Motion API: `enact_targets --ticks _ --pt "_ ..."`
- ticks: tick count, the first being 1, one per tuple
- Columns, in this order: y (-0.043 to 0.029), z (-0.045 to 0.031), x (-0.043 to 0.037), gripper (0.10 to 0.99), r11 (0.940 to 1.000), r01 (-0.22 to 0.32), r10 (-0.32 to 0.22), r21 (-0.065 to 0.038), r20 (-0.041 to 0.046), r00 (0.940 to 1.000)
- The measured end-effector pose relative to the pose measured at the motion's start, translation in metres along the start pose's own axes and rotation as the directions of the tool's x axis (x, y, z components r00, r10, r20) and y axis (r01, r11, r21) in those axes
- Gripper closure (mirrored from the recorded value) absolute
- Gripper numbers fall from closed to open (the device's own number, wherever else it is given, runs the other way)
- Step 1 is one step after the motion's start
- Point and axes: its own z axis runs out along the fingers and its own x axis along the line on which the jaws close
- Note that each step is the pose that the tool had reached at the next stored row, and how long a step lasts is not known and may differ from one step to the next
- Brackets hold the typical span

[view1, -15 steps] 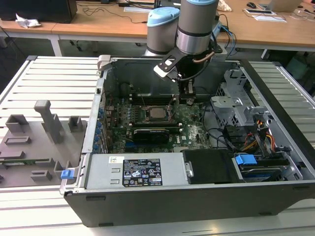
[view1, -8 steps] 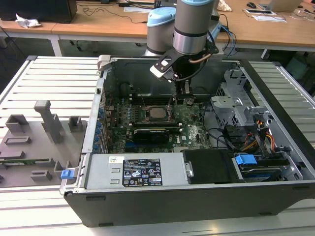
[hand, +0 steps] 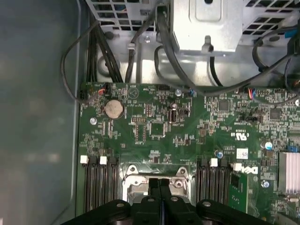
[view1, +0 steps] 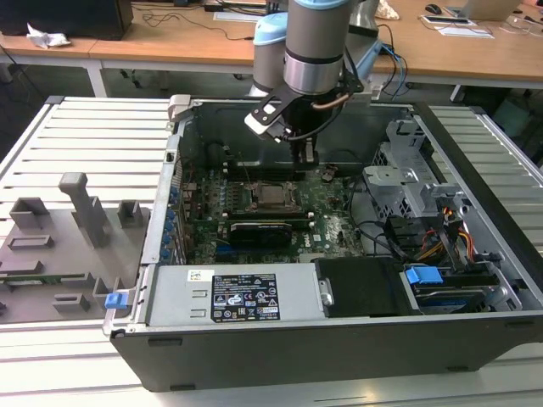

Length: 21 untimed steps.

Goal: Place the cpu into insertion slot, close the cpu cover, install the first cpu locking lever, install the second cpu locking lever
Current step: 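Close the cpu cover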

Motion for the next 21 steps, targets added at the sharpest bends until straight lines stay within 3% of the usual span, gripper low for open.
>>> enact_targets --ticks 5,9,11,17,21 --pt "-0.0154 0.0031 0.0004 0.98 1.0 0.0 0.0 0.0 -0.0001 1.0" --pt "-0.0219 0.0046 0.0006 0.98 1.0 0.0 0.0 0.0 0.0 1.0" --pt "-0.0294 0.005 0.001 0.98 1.0 0.0 0.0 0.0 -0.0002 1.0" --pt "-0.0386 0.005 0.0013 0.98 1.0 0.004 -0.004 0.0 -0.0003 1.0" --pt "-0.0407 0.0051 0.0013 0.98 1.0 0.004 -0.004 0.0 -0.0003 1.0"
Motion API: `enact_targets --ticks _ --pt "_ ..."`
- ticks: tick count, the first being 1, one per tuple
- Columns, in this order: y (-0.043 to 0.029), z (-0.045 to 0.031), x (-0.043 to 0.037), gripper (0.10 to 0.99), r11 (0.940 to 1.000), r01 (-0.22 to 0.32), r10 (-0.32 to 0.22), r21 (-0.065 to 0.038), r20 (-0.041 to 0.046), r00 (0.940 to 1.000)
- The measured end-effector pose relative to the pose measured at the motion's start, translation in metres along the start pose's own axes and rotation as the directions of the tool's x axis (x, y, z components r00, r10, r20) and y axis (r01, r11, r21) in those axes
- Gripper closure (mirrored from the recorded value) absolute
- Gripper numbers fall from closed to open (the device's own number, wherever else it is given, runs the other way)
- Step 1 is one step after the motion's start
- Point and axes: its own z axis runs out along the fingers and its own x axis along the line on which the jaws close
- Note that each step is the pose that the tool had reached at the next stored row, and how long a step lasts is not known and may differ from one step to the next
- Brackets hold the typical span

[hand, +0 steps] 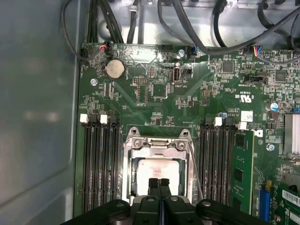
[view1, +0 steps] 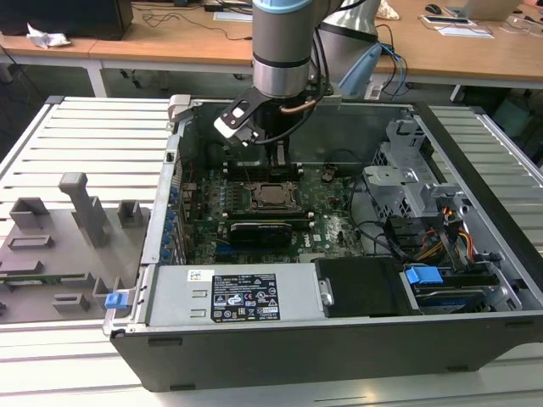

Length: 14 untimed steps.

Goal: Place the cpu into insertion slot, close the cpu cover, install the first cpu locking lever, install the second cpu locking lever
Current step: 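Close the cpu cover, then install the first cpu locking lever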

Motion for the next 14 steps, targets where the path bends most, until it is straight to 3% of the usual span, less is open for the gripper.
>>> enact_targets --ticks 14 --pt "-0.0063 -0.0011 0.0001 0.98 1.0 0.001 -0.001 0.0 0.0002 1.0"
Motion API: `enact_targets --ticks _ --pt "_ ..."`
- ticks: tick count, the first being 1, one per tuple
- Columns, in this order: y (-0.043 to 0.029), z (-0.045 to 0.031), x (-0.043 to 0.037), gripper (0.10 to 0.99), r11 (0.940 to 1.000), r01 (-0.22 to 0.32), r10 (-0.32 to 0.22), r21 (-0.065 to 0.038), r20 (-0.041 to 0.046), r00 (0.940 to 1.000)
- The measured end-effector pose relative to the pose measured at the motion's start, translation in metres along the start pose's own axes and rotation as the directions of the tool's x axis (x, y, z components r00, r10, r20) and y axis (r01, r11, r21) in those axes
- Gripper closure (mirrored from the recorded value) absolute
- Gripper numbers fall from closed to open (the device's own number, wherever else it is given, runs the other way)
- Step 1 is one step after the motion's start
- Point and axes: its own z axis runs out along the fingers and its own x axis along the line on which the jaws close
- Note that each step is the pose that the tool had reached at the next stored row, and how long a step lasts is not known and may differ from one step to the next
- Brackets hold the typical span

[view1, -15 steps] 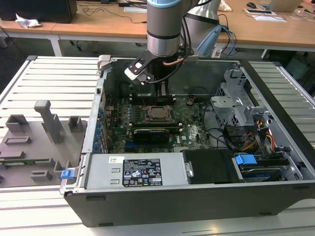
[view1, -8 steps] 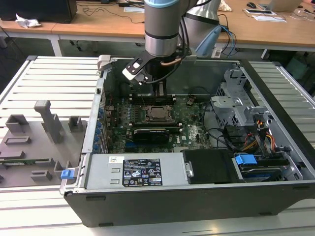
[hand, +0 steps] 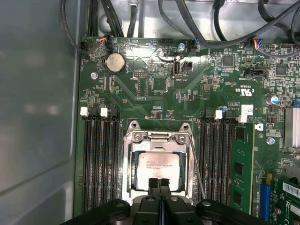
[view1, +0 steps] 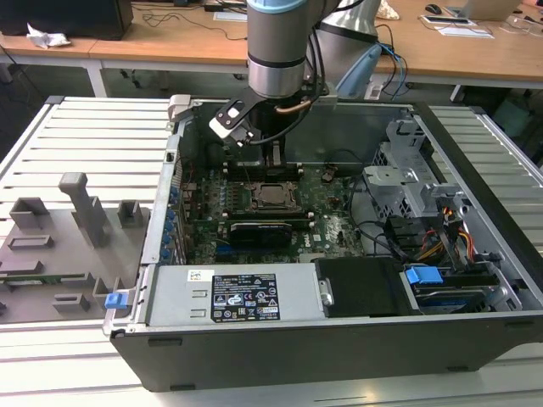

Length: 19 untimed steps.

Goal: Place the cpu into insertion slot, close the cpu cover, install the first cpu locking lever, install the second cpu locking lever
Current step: 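Install the first cpu locking lever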

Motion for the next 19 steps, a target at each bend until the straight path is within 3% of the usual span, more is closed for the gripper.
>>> enact_targets --ticks 5,13,15,19 --pt "0.0005 -0.0133 0.0003 0.98 1.0 0.0 0.0 0.0 -0.0001 1.0" --pt "0.001 -0.0266 0.0005 0.98 1.0 0.0 0.0 0.0 -0.0001 1.0" --pt "0.0011 -0.0266 0.0005 0.98 1.0 0.004 -0.004 0.0 -0.0005 1.0" --pt "0.001 -0.0267 0.0005 0.98 0.9972 0.075 -0.075 0.001 -0.003 0.9972"
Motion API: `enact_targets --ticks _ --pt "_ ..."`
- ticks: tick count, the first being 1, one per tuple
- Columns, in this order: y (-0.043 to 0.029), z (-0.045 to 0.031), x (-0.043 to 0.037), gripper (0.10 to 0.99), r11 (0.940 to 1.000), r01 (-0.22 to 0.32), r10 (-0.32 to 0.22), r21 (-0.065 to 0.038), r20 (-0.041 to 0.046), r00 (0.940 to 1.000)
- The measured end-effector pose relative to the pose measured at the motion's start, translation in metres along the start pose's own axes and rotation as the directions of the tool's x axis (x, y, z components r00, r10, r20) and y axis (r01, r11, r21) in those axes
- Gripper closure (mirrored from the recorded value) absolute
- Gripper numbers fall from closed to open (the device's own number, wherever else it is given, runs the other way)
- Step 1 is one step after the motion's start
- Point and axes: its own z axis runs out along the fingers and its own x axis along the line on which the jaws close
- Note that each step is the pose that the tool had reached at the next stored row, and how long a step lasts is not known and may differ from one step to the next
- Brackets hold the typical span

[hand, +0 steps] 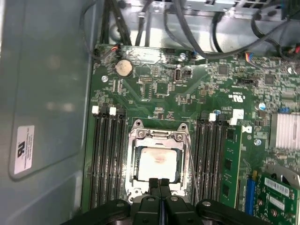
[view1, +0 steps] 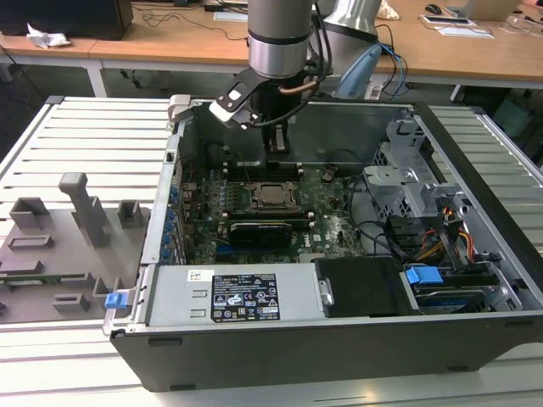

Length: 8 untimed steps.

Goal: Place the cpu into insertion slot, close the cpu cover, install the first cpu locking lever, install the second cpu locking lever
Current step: 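Install the first cpu locking lever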

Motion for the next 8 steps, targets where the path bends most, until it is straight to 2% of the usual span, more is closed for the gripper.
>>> enact_targets --ticks 3,6,8 --pt "0.0 0.0 0.0 0.98 0.9982 0.06 -0.06 0.001 -0.0023 0.9982" --pt "0.0 0.0001 0.0 0.98 0.9929 0.119 -0.119 0.002 -0.0047 0.9929" --pt "0.0 0.0001 0.0 0.98 0.9866 0.163 -0.163 0.002 -0.0065 0.9866"
